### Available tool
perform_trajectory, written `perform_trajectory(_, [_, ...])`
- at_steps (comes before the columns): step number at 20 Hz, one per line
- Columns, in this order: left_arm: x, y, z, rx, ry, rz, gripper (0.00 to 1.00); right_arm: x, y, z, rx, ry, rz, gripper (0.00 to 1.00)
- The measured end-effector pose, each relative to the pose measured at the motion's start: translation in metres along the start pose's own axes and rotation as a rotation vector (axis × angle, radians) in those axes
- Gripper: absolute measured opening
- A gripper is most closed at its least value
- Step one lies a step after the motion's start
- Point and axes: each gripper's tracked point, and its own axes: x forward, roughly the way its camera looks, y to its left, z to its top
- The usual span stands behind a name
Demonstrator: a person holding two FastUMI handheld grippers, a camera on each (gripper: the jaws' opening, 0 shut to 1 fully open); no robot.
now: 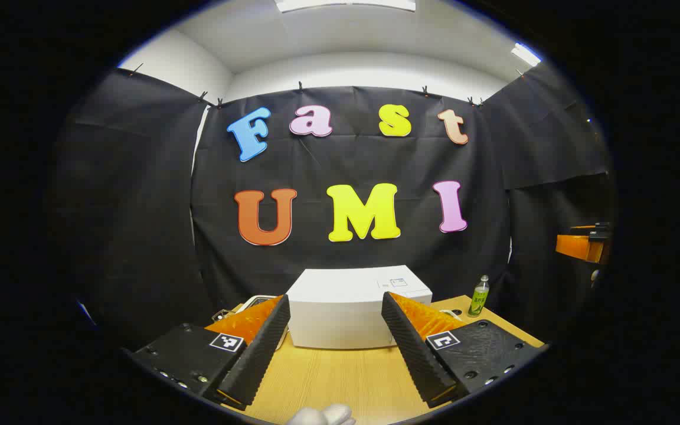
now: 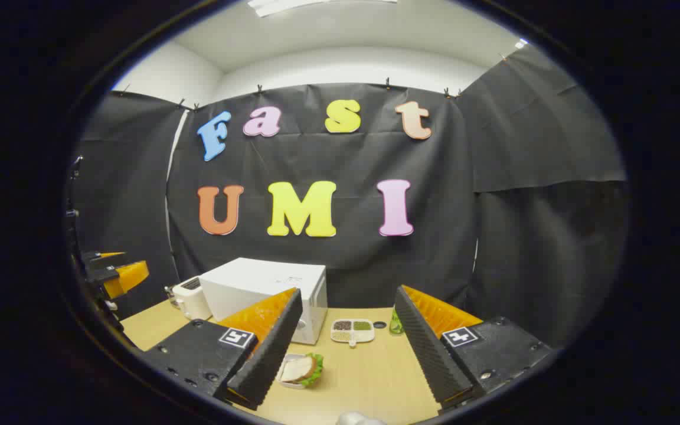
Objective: Open the microwave oven with the left hand, put the food in, and close the microwave oven.
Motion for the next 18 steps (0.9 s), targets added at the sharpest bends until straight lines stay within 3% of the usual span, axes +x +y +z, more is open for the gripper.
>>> perform_trajectory(4, [0.009, -0.005, -0.003, 0.004, 0.001, -0.003, 0.96, 0.003, -0.004, 0.002, -0.004, -0.001, -0.003, 0.92])
perform_trajectory(5, [0.012, -0.007, -0.004, 0.007, 0.001, -0.006, 0.96, 0.004, -0.005, 0.003, -0.004, 0.0, -0.003, 1.0])
perform_trajectory(6, [0.015, -0.008, -0.004, 0.01, 0.004, -0.009, 0.96, 0.004, -0.005, 0.004, -0.003, -0.002, -0.004, 0.92])
perform_trajectory(7, [0.017, -0.008, -0.005, 0.012, 0.001, -0.005, 0.96, 0.005, -0.007, 0.005, -0.004, -0.003, -0.005, 1.0])
perform_trajectory(8, [0.019, -0.009, -0.006, 0.012, 0.005, -0.006, 0.96, 0.006, -0.008, 0.003, -0.006, 0.001, -0.006, 0.92])
perform_trajectory(9, [0.02, -0.01, -0.008, 0.012, 0.007, -0.005, 0.96, 0.007, -0.009, 0.003, -0.007, 0.001, -0.008, 0.92])
perform_trajectory(10, [0.021, -0.011, -0.008, 0.012, 0.01, -0.006, 0.96, 0.008, -0.009, 0.003, -0.007, 0.001, -0.007, 1.0])
perform_trajectory(11, [0.022, -0.012, -0.009, 0.011, 0.008, -0.001, 0.96, 0.009, -0.009, 0.002, -0.007, 0.005, -0.007, 0.92])
perform_trajectory(12, [0.024, -0.014, -0.01, 0.013, 0.009, -0.005, 0.96, 0.009, -0.011, 0.001, -0.006, 0.008, -0.008, 0.92])
perform_trajectory(13, [0.026, -0.016, -0.015, 0.012, 0.018, -0.007, 1.0, 0.009, -0.011, 0.001, -0.003, 0.01, -0.008, 1.0])
perform_trajectory(14, [0.029, -0.018, -0.017, 0.015, 0.02, -0.01, 0.96, 0.009, -0.012, 0.0, -0.002, 0.013, -0.01, 0.92])
perform_trajectory(18, [0.048, -0.037, -0.034, 0.036, 0.02, -0.025, 0.96, 0.009, -0.02, 0.001, -0.008, 0.018, -0.026, 0.92])
